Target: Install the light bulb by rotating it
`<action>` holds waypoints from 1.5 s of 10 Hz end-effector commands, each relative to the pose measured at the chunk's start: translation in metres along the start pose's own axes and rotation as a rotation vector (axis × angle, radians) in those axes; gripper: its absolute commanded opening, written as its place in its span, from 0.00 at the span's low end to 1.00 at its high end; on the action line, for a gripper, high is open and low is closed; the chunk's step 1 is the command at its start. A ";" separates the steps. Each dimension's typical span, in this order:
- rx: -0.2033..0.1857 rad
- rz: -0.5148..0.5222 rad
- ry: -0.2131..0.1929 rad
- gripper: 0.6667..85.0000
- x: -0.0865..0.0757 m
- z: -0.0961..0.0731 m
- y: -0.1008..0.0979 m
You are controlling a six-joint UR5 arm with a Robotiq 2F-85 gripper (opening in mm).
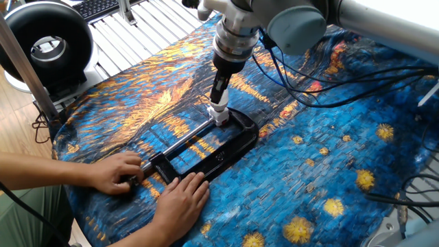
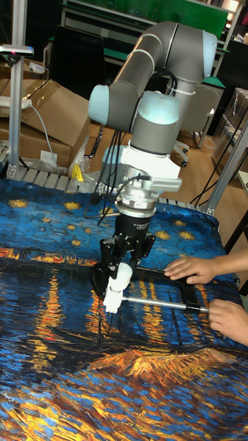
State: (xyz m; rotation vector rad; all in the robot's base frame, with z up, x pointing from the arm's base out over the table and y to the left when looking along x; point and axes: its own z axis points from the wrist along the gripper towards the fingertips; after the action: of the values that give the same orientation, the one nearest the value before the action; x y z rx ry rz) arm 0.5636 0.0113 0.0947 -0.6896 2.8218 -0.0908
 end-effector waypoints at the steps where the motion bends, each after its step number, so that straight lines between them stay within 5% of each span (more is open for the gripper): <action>1: -0.005 0.140 -0.016 0.06 -0.003 0.000 -0.004; 4: -0.014 0.214 -0.003 0.09 0.000 0.000 -0.001; 8: -0.099 0.219 0.109 0.51 0.025 -0.007 0.021; 15: -0.168 0.127 0.147 0.72 0.023 -0.023 0.039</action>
State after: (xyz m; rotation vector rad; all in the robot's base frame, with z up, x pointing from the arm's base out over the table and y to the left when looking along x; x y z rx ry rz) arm 0.5255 0.0307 0.1018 -0.5019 3.0251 0.0798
